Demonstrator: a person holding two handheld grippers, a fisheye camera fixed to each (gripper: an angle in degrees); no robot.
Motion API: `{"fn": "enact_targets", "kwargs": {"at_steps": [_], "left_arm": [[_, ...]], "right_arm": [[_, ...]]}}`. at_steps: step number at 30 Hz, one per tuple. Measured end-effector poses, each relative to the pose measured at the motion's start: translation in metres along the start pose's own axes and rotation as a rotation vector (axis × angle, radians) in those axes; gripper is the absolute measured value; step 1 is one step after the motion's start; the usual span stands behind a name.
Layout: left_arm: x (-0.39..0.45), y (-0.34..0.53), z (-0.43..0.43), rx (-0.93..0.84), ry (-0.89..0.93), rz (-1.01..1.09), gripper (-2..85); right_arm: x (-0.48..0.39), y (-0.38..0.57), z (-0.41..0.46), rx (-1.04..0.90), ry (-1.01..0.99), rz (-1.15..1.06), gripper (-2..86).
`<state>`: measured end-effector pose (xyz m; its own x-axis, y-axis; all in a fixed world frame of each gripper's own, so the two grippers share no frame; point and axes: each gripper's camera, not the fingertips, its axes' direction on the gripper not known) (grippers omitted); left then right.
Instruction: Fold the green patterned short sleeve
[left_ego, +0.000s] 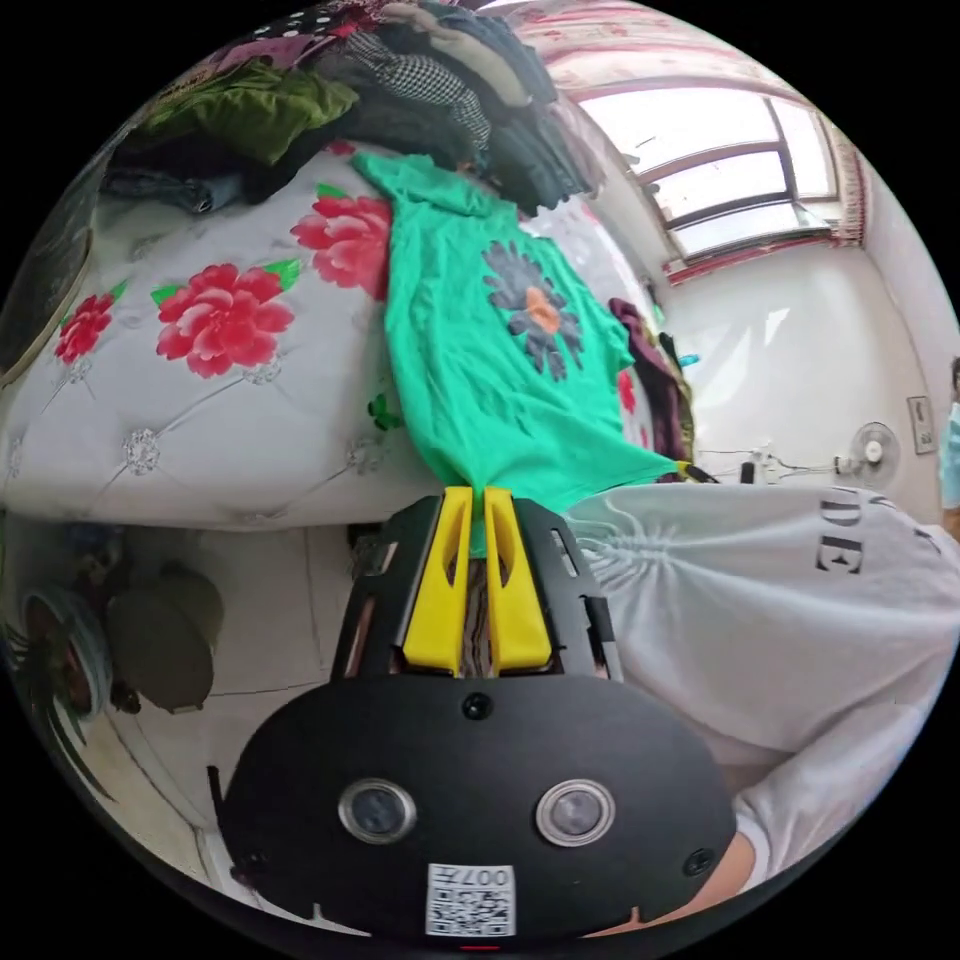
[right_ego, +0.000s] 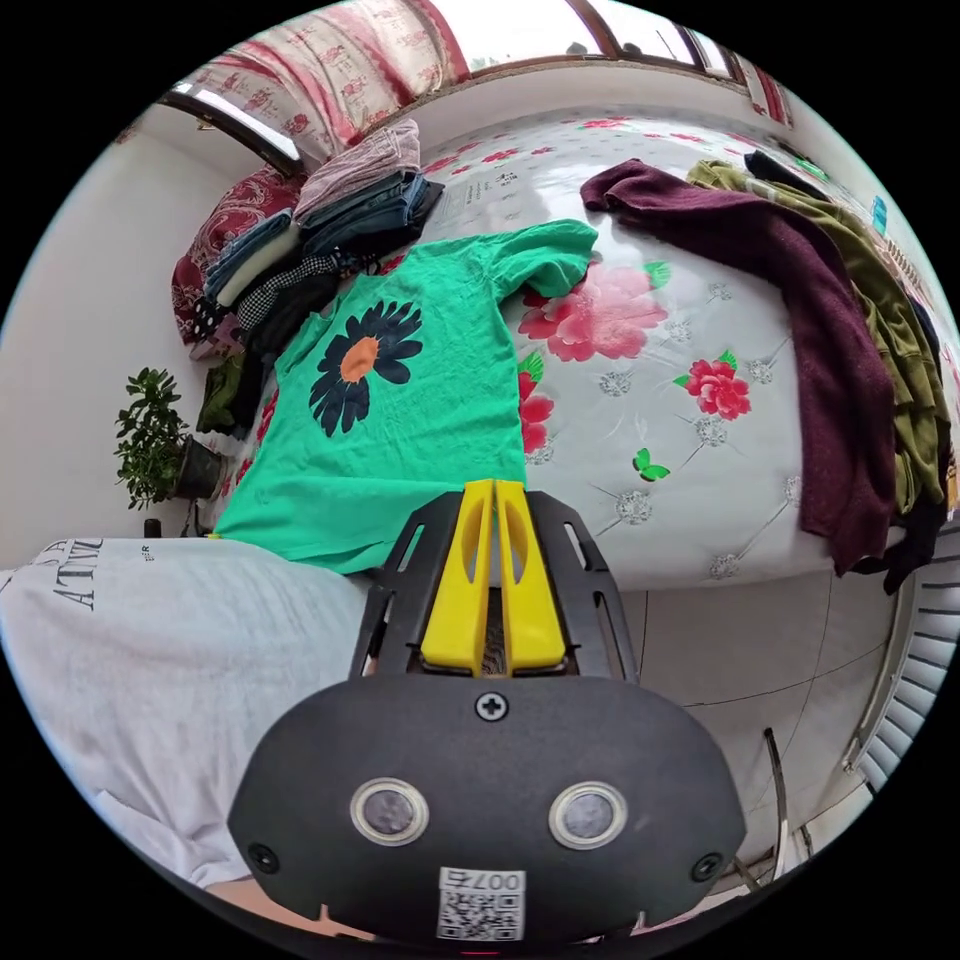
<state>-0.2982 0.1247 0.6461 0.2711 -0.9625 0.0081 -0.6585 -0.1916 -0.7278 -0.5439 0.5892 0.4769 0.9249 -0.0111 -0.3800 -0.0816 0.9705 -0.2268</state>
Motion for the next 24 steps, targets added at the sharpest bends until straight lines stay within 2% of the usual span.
{"fn": "enact_targets", "kwargs": {"at_steps": [3, 9, 11, 16, 20, 24], "left_arm": [[-0.002, -0.009, -0.031, 0.07, 0.105, 0.055, -0.5], [-0.035, -0.016, -0.026, 0.121, 0.05, -0.183, -0.5], [-0.039, -0.011, -0.022, 0.117, 0.059, -0.23, -0.5], [-0.039, -0.005, -0.028, 0.098, 0.035, -0.27, -0.6], [-0.037, -0.01, -0.039, 0.073, 0.019, -0.274, -0.5], [-0.028, -0.017, -0.045, 0.065, 0.0, -0.25, -0.5]], "right_arm": [[-0.003, -0.002, 0.0, -0.022, -0.001, -0.033, -0.2], [0.01, -0.005, 0.048, -0.025, -0.149, 0.002, 1.1], [0.008, 0.0, 0.067, -0.045, -0.141, -0.002, 2.1], [0.014, 0.028, 0.108, -0.122, -0.064, 0.003, 5.0], [0.019, 0.036, 0.116, -0.113, -0.139, -0.001, 7.3], [-0.008, 0.03, 0.115, -0.097, -0.21, -0.141, 9.6]]}}
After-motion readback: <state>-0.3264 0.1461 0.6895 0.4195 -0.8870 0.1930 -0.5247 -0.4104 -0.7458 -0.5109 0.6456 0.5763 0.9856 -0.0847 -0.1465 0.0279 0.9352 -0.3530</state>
